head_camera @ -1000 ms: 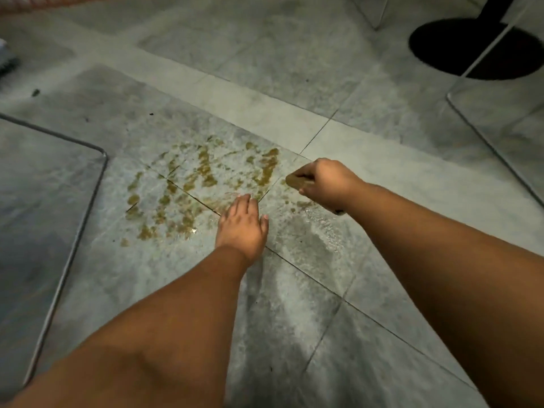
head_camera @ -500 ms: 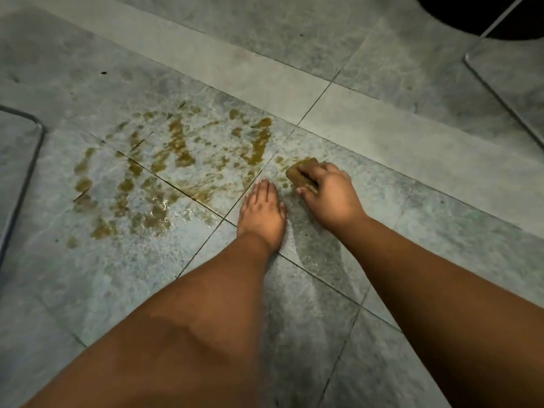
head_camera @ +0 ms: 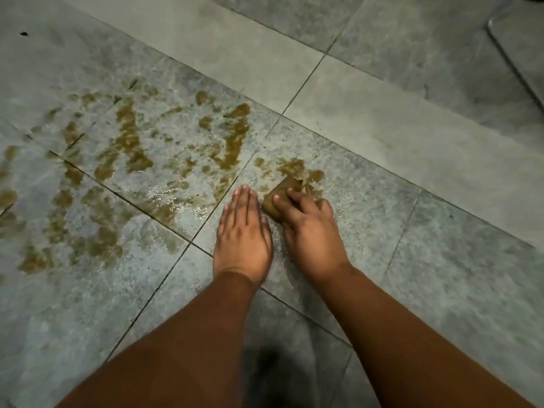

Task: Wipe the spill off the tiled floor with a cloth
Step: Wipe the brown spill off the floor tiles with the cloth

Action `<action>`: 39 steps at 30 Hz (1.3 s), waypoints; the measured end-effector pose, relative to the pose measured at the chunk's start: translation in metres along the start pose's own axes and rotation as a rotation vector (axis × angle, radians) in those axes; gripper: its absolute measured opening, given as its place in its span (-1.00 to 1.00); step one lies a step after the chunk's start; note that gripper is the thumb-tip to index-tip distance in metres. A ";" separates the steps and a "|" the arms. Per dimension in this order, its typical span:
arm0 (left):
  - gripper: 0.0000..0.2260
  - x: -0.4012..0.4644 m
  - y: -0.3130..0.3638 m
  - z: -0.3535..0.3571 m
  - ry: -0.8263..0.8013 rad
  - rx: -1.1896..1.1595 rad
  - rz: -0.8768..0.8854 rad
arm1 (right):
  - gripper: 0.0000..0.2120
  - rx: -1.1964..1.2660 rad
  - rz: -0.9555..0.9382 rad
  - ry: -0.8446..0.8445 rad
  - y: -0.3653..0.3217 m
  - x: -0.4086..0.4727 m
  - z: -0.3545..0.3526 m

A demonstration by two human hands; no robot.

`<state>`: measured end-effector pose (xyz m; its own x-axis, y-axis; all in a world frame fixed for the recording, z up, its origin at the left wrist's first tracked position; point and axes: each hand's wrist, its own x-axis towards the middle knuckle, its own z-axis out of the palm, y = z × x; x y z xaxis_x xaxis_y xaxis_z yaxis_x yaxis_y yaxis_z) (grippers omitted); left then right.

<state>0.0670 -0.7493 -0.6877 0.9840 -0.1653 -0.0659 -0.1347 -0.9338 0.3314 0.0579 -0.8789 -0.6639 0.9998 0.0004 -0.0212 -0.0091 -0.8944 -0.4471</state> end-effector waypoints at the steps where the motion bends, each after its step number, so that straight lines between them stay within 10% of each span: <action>1: -0.52 0.002 0.001 0.000 -0.001 -0.005 -0.005 | -0.59 0.009 0.007 -0.026 0.001 0.001 -0.003; 39: -0.49 0.009 0.000 0.006 0.037 0.034 -0.008 | -0.54 0.117 0.110 0.103 0.014 0.045 -0.006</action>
<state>0.0746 -0.7529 -0.6944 0.9886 -0.1466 -0.0338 -0.1300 -0.9454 0.2989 0.1027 -0.8938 -0.6655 0.9893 -0.1454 0.0131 -0.1145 -0.8283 -0.5485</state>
